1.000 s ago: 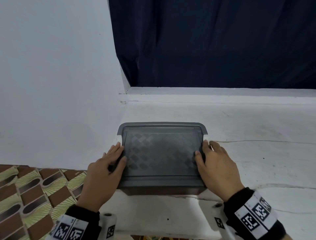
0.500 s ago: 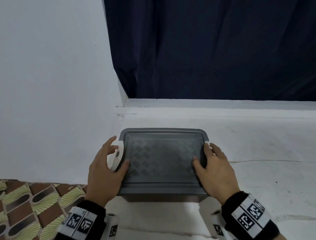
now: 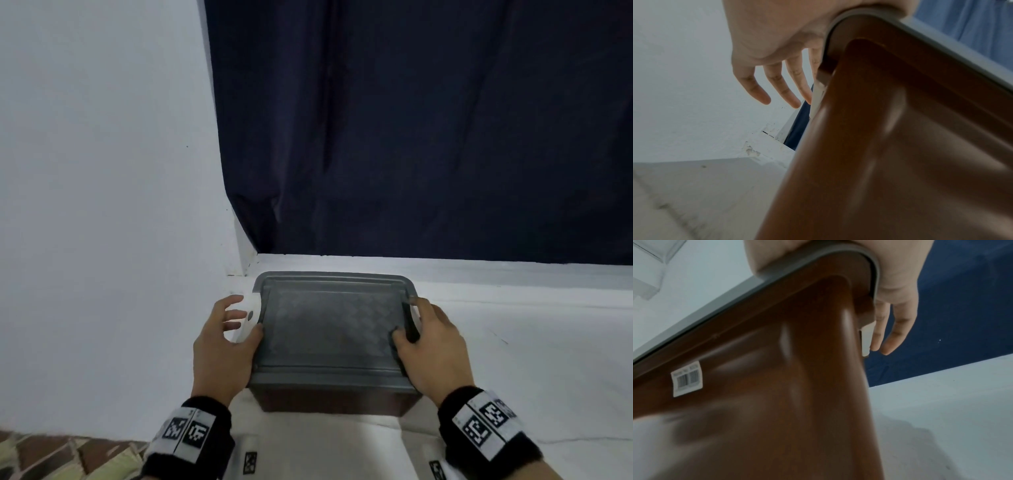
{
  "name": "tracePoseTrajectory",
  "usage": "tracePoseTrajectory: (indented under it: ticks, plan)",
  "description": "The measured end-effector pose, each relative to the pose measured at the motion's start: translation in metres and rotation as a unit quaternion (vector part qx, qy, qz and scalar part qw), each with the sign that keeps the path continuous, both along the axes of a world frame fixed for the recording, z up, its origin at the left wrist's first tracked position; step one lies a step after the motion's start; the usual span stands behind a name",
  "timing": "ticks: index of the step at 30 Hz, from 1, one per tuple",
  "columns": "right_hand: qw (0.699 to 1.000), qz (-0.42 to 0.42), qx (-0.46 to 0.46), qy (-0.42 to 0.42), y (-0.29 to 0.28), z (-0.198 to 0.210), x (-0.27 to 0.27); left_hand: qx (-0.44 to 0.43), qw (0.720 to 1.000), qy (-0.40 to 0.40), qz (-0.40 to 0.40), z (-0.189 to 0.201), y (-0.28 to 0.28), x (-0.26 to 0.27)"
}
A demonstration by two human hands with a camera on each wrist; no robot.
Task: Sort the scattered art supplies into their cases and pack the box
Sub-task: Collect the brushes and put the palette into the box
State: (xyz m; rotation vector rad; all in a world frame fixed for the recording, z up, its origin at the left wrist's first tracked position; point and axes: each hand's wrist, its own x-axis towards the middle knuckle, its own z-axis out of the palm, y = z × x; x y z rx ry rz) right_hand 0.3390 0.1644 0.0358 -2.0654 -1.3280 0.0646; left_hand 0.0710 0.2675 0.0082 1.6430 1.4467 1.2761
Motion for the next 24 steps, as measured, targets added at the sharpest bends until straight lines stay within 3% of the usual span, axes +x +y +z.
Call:
tracePoseTrajectory:
  ticks: [12, 24]
  plan:
    - [1.0, 0.004, 0.013, 0.008, 0.11, -0.006, 0.036, 0.005, 0.999, 0.01, -0.033, -0.004, 0.117, 0.028]
    - [1.0, 0.005, 0.02, 0.015, 0.118, -0.01, 0.042, 0.032, 0.999, 0.03, -0.023, -0.005, 0.123, 0.031]
